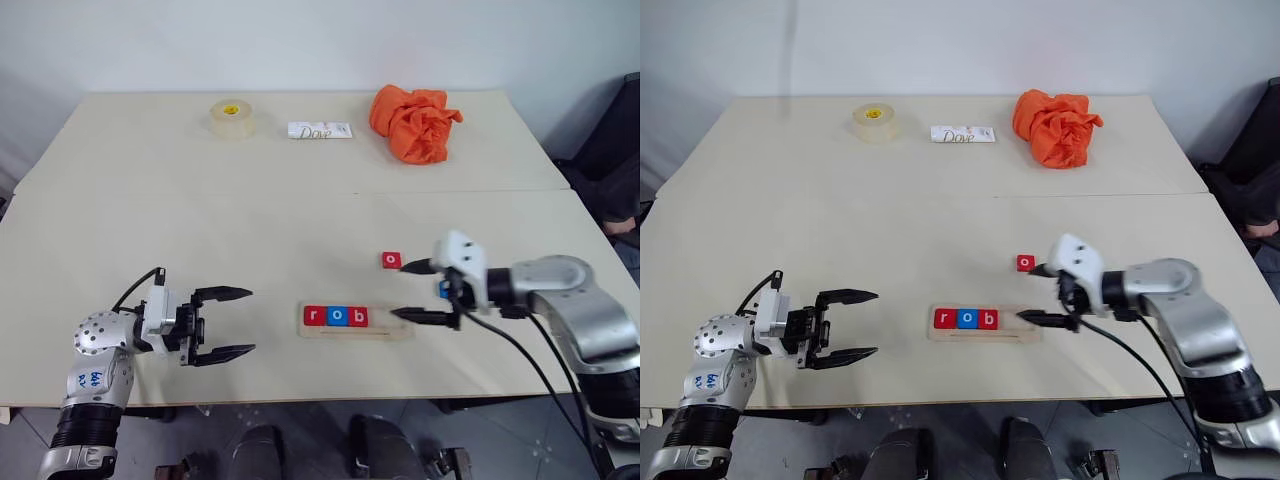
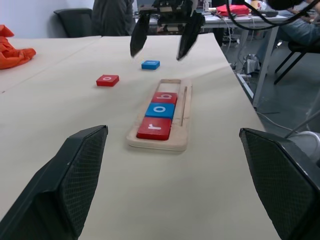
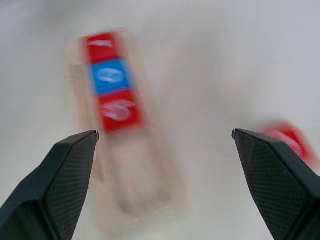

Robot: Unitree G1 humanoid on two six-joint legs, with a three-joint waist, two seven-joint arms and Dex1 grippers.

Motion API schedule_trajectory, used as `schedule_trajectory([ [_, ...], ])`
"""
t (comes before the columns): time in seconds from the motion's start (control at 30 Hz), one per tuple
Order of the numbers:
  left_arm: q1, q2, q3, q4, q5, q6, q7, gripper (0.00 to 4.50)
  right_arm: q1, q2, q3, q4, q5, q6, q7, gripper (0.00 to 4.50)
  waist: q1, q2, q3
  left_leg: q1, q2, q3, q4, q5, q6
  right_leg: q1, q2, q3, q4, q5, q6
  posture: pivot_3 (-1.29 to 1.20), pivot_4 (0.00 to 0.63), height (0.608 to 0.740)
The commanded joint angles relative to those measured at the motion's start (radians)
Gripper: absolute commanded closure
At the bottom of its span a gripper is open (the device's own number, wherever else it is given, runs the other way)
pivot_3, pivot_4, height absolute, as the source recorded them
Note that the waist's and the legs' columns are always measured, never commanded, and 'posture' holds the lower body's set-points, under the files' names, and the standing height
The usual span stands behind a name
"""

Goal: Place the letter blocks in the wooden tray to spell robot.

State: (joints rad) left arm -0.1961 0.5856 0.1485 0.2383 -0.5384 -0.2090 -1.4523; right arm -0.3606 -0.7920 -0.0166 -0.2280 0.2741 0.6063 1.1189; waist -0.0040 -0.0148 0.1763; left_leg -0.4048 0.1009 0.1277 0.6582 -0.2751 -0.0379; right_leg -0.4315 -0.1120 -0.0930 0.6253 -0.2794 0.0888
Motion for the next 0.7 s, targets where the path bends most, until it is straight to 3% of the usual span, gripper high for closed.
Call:
schedule_trajectory([
  [0.03, -0.018, -0.003, 0.01, 0.011, 0.002, -0.014, 0.004, 0.0, 0.034, -0.005, -0.116, 0.023, 0.031, -0.073, -0.047, 0.02, -0.001, 0.0, 0.0, 0.0, 0.0, 0.0, 0.0, 0.0, 0.0, 0.0, 0.0, 0.0, 0.0, 0.0, 0.0, 0.0, 0.15, 0.74],
  [0.17, -0.047, -0.001, 0.009, 0.045, 0.001, -0.011, -0.007, 0.0, 0.111, -0.002, -0.248, 0.064, 0.106, -0.091, -0.048, 0.02, 0.002, 0.0, 0.0, 0.0, 0.0, 0.0, 0.0, 0.0, -0.001, 0.0, 0.001, 0.0, 0.001, 0.0, 0.0, 0.0, 0.15, 0.74],
  [0.37, -0.109, -0.005, 0.034, 0.109, -0.02, -0.009, -0.016, 0.0, 0.237, -0.049, -0.335, 0.063, 0.125, -0.118, -0.042, 0.02, 0.004, 0.0, 0.0, 0.0, -0.001, -0.001, 0.001, 0.0, 0.0, 0.001, 0.0, 0.0, -0.001, 0.0, 0.001, 0.0, 0.15, 0.74],
  [0.7, -0.132, 0.016, 0.038, 0.146, -0.008, -0.007, -0.066, 0.0, 0.301, -0.033, -0.365, 0.011, 0.158, -0.122, -0.098, 0.02, 0.001, 0.0, 0.0, 0.002, 0.0, -0.001, 0.001, 0.001, 0.0, 0.002, 0.001, 0.0, 0.0, 0.0, 0.001, 0.0, 0.15, 0.74],
])
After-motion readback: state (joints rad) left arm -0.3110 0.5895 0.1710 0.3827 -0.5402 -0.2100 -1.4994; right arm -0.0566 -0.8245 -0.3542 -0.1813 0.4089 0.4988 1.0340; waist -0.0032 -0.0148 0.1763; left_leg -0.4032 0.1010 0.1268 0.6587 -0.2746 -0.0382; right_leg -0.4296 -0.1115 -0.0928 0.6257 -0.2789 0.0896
